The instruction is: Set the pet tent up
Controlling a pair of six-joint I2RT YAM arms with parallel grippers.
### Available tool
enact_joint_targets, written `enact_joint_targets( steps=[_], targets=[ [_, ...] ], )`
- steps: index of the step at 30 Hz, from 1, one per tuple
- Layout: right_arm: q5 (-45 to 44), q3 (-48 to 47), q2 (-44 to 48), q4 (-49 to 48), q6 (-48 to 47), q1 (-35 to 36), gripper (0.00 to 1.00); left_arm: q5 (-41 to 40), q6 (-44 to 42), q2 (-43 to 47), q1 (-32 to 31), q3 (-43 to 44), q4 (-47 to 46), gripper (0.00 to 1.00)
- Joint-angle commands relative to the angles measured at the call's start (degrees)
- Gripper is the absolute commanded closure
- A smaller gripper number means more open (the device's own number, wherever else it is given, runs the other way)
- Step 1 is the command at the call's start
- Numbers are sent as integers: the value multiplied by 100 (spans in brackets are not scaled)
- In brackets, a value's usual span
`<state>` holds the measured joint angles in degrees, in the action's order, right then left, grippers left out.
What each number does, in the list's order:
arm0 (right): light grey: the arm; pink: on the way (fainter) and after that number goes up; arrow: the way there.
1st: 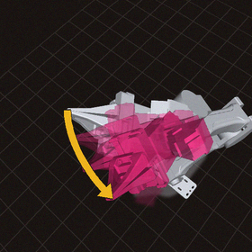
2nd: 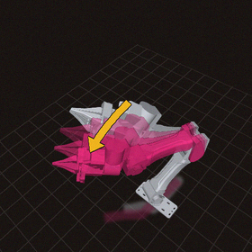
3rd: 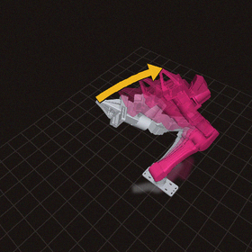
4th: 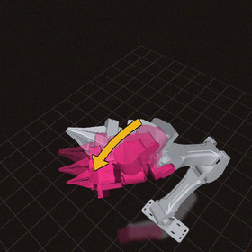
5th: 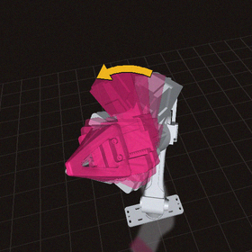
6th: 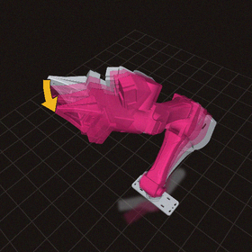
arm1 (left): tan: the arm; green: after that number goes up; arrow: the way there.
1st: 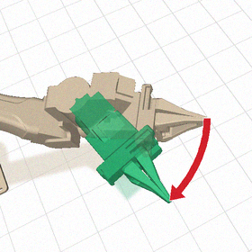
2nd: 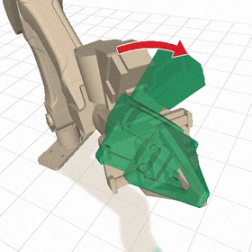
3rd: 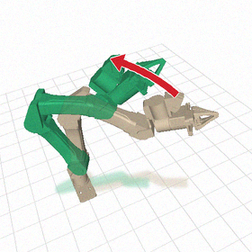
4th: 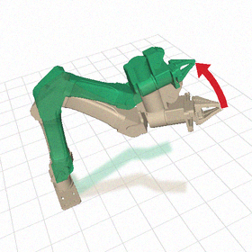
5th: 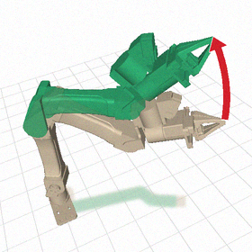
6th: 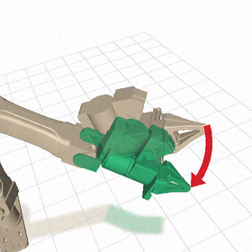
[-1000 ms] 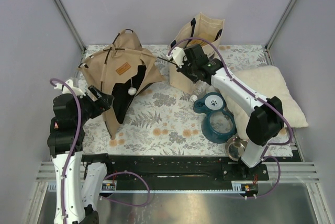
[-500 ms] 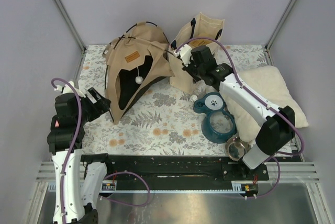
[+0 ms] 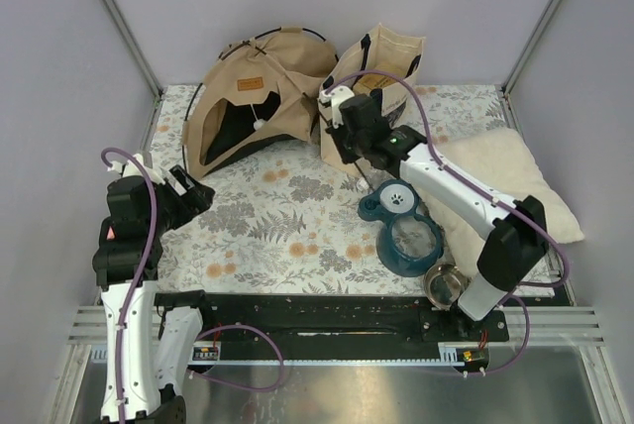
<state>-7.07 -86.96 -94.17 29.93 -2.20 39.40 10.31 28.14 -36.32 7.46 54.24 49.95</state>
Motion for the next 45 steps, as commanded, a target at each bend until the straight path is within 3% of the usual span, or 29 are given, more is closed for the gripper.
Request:
enact_joint_targets(
  steps=[1, 7, 13, 21, 24, 29, 31, 35, 45],
  targets=[
    [-496, -435, -303, -567, 562, 445, 100, 279, 104, 133, -8, -97, -267, 16],
    [-409, -840, -488, -471, 1255, 727, 100, 841, 376, 291, -8, -492, -723, 16],
    [-22, -805, -655, -629, 2126, 1210, 100, 1842, 1131, 362, -34, -1099, -2215, 15],
    [689, -814, -1024, -972, 2751, 1553, 100, 1923, 1633, -85, -298, -1161, -3896, 11],
    [1022, -788, -1112, -1094, 2795, 1606, 86, 1984, 1660, -384, -464, -1170, -4440, 11],
    [1190, -244, -919, -1235, 2751, 1606, 36, 1642, 1528, -859, -894, -1223, -4714, 9],
    [1199, 159, -727, -1305, 2698, 1606, 27, 1458, 1405, -930, -1027, -1301, -4714, 9],
    [1313, 1187, -244, -1516, 2707, 1606, 22, 1369, 1255, -965, -1238, -1503, -4837, 9],
    [2200, 3623, 1312, -2369, 2822, 1606, 28, 1018, 1185, -1027, -1941, -1925, -5154, 8]
  ],
)
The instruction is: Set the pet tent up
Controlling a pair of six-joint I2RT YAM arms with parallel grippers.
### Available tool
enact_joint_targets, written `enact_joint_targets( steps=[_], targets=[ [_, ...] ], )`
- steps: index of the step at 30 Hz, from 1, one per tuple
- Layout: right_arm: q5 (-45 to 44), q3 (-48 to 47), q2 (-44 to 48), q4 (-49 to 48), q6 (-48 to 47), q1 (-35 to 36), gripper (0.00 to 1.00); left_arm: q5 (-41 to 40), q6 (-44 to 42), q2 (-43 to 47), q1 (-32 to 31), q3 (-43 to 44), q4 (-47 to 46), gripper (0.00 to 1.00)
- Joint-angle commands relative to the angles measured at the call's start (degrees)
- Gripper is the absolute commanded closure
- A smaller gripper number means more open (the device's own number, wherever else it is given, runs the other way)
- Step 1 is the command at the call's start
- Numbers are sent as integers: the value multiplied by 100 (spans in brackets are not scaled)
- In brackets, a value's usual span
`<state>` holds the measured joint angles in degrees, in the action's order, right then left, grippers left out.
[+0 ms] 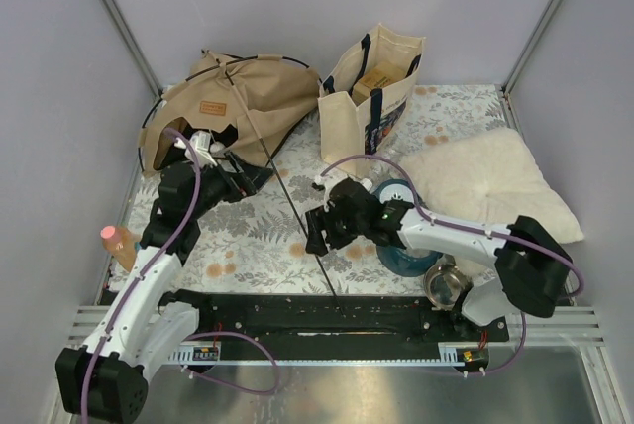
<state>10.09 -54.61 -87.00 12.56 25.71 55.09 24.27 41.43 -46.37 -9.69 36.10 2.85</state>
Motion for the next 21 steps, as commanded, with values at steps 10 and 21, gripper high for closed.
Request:
enact_joint_targets(
  steps=[10, 21],
  targets=[
    [662, 1268, 905, -676, -163, 265, 37, -845, -162, 181, -876, -577, -470, 8],
    [828, 1787, 720, -772, -110, 643, 56, -1205, -214, 629, -1193, -999, -294, 8]
  ],
)
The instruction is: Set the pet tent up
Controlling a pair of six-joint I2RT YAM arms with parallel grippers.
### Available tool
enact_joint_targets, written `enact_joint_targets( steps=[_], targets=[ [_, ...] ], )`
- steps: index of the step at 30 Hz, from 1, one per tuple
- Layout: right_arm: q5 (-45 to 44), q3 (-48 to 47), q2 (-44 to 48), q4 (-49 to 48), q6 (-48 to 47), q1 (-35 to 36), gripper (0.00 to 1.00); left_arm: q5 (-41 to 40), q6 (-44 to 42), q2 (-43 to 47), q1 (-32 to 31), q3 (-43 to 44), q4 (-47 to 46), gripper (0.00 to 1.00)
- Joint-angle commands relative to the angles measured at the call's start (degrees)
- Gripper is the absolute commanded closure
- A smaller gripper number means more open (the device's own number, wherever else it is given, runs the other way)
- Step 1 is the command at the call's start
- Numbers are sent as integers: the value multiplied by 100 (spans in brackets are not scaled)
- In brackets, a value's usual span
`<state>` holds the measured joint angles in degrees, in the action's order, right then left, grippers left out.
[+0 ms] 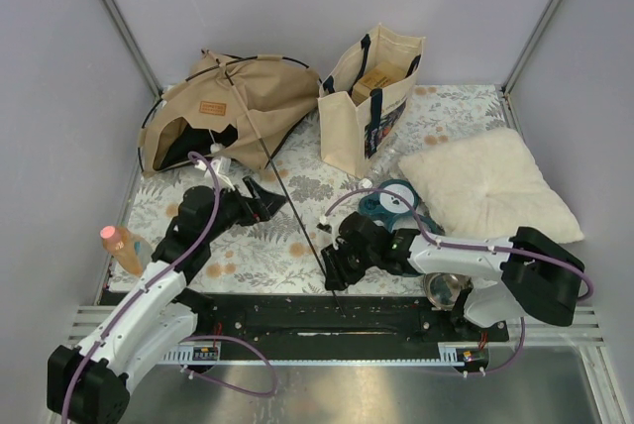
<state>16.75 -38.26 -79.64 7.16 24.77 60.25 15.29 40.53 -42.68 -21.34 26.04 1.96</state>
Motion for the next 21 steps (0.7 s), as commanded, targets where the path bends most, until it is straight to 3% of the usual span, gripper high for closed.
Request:
enact_joint_targets(
  steps=[1, 7, 13, 17, 21],
  targets=[
    [179, 178, -17, -232, -43, 145, 57, -351, -159, 295, -36, 23, -91, 8],
    [249, 275, -227, -373, -122, 180, 59, -509, -309, 365, -28, 147, 173, 8],
    [434, 311, -263, -872, -17, 198, 75, -772, -371, 549, -28, 234, 498, 8],
    [347, 205, -97, -752, -17, 198, 99, -1220, -362, 848, -19, 322, 998, 8],
    [74, -75, 482, -58, 62, 198, 100, -2151, -125, 1173, -36, 402, 1736, 8]
  ],
)
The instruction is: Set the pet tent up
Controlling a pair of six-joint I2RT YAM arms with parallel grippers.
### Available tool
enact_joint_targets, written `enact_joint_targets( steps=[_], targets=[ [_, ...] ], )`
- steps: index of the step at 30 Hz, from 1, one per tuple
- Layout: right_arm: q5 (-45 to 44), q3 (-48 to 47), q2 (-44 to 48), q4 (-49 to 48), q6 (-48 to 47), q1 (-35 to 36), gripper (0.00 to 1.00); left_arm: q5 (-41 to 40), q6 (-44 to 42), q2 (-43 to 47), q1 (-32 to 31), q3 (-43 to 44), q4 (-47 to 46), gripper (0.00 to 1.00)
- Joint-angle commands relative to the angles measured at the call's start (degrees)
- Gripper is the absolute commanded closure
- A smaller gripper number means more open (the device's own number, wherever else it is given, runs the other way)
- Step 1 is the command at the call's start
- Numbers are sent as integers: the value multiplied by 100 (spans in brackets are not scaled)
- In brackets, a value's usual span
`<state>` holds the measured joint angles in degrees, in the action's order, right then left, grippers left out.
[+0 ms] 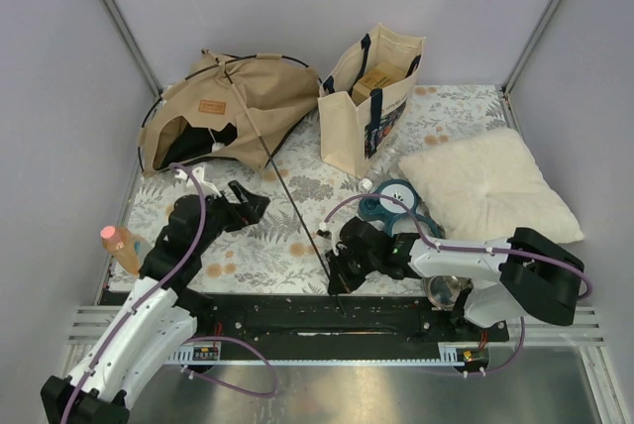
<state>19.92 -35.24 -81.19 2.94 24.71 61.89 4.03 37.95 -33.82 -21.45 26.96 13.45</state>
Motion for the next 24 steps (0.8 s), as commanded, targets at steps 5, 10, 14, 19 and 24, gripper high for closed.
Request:
enact_joint_targets(
  steps=[5, 10, 14, 19, 24],
  targets=[
    [-480, -974, 1254, 997, 446, 34, 100, -1378, 335, 307, -8, 345, 616, 8],
    [-586, -1870, 1185, 1647, 746, 34, 100, -1396, -129, -220, -8, 362, -525, 16],
    [-516, -2118, 1123, 1649, 1035, 43, 100, -1239, -797, -826, -17, 573, -1536, 20],
    [-402, -2180, 1017, 1552, 1132, 34, 100, -1150, -1000, -1398, -17, 705, -2521, 25],
    [-261, -2109, 1009, 1288, 1229, 34, 100, -1361, -1000, -2284, 1, 1012, -3016, 39]
  ],
)
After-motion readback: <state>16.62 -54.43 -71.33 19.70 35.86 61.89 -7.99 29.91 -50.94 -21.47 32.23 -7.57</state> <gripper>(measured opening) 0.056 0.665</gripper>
